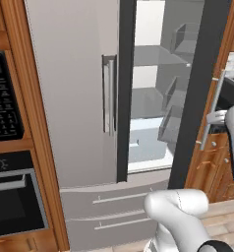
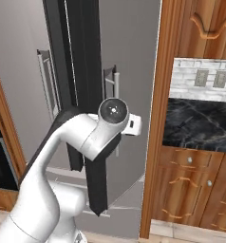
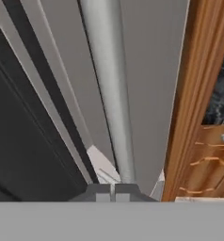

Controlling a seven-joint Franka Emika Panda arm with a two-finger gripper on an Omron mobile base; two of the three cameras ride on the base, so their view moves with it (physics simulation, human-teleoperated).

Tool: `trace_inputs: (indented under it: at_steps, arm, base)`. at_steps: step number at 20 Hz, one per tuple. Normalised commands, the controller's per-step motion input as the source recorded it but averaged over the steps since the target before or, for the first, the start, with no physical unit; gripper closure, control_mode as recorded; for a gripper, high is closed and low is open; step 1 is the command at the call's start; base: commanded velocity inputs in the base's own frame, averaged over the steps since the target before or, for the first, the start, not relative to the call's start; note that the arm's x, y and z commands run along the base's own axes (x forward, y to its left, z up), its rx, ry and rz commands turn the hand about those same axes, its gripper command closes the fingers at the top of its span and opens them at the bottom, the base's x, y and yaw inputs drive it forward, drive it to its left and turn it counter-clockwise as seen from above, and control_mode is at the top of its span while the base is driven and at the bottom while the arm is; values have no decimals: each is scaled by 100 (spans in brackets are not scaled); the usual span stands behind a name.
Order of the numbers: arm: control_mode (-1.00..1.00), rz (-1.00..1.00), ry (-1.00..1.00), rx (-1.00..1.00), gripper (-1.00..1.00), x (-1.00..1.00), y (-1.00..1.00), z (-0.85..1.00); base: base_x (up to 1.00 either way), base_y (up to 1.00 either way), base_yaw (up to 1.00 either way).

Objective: Retrieve the butter from the fridge and place it on a plate on the dining table. Then retrieve the butter knife by the fridge and place it near the plate.

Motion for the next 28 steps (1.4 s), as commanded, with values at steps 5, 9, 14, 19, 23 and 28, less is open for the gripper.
trace_inputs:
  at_steps: [5, 9, 14, 19, 23, 28]
  arm:
    - [-100, -3, 1, -16, -100, -58, 22, 21]
    - [-100, -13, 21, -48, -100, -58, 78, 58]
    - [-100, -15, 17, -56, -100, -50, 79, 67]
    - [-100, -12, 26, -42, -100, 3, 47, 24]
    - [-100, -1, 14, -31, -100, 46, 1, 0]
    - [-100, 1, 5, -24, -100, 70, 19, -1]
  base:
    - [0, 0, 0]
    - [0, 0, 0]
    - [0, 0, 0]
    - [0, 0, 0]
    - [0, 0, 0]
    - [0, 0, 0]
